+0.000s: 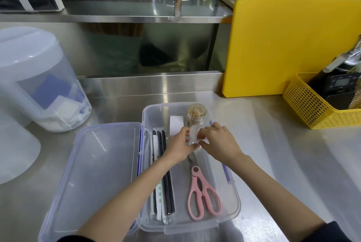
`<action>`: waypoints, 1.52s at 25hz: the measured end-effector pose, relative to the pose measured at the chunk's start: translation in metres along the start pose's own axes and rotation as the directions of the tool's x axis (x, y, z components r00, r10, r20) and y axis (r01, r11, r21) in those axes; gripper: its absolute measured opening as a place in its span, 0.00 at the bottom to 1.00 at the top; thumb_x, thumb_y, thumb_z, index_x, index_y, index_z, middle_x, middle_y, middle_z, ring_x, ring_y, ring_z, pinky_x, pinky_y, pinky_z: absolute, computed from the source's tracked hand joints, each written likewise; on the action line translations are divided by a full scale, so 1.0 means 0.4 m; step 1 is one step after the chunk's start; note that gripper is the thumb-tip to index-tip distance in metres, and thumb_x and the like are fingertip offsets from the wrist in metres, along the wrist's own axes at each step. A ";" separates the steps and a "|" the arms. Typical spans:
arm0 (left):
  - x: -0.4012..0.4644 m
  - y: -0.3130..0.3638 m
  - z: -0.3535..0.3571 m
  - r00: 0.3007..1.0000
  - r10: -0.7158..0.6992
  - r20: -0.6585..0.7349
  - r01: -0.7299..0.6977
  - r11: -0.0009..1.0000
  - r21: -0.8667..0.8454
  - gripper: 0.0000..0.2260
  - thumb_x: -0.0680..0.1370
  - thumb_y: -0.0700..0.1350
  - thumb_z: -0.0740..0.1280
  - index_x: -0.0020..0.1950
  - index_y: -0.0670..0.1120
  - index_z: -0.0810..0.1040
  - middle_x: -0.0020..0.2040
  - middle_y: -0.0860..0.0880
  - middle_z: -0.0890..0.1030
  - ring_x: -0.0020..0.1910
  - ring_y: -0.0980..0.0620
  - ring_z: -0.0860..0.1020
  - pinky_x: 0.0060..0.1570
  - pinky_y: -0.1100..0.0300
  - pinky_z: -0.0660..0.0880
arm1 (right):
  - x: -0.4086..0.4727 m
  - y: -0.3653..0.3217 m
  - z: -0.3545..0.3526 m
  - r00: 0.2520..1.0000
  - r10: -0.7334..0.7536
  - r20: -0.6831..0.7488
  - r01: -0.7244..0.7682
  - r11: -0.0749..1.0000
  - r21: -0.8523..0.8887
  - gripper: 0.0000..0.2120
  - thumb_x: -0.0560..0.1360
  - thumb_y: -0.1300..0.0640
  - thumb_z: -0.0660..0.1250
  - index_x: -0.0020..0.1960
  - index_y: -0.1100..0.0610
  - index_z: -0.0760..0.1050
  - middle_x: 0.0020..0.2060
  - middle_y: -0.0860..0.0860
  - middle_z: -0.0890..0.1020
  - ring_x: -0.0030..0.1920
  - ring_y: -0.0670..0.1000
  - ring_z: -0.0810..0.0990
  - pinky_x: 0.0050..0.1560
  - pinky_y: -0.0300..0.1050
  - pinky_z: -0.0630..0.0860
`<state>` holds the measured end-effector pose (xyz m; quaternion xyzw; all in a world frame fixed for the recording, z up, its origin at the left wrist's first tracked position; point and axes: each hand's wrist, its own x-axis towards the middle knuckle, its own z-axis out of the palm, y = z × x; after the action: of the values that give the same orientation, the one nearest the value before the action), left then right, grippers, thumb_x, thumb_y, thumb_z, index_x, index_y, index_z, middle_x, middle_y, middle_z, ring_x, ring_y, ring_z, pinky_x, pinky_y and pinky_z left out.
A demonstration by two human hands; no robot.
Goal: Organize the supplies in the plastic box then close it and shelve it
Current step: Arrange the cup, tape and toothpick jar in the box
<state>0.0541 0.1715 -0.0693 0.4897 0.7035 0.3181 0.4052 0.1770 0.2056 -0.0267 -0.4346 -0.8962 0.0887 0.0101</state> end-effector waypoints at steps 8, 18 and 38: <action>0.044 -0.013 0.058 1.000 0.027 -0.007 -0.025 0.989 0.145 0.19 0.73 0.41 0.68 0.61 0.38 0.68 0.60 0.40 0.77 0.58 0.42 0.76 0.56 0.53 0.72 | 0.025 0.023 0.046 0.999 0.015 0.044 -0.008 0.989 -0.148 0.14 0.76 0.63 0.58 0.60 0.58 0.74 0.57 0.53 0.79 0.60 0.56 0.69 0.55 0.47 0.65; 0.042 -0.037 0.064 0.999 0.005 0.035 -0.015 0.956 0.291 0.18 0.74 0.44 0.66 0.61 0.41 0.66 0.59 0.40 0.77 0.59 0.41 0.74 0.53 0.50 0.72 | 0.017 0.027 0.062 0.998 -0.008 0.062 0.017 0.987 -0.157 0.14 0.76 0.60 0.58 0.59 0.57 0.75 0.57 0.52 0.80 0.60 0.55 0.69 0.55 0.48 0.63; 0.111 -0.023 -0.080 0.980 -0.024 -0.198 0.114 0.881 0.459 0.27 0.75 0.51 0.64 0.71 0.46 0.61 0.68 0.44 0.63 0.68 0.43 0.62 0.61 0.51 0.68 | 0.157 -0.003 0.014 0.980 0.149 -0.133 -0.135 0.985 0.108 0.26 0.75 0.48 0.63 0.70 0.53 0.63 0.71 0.57 0.64 0.69 0.58 0.63 0.65 0.48 0.67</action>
<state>0.0135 0.2092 -0.0735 0.5155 0.8113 0.1685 0.2183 0.1366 0.2531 -0.0360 -0.5017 -0.8544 0.1026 0.0884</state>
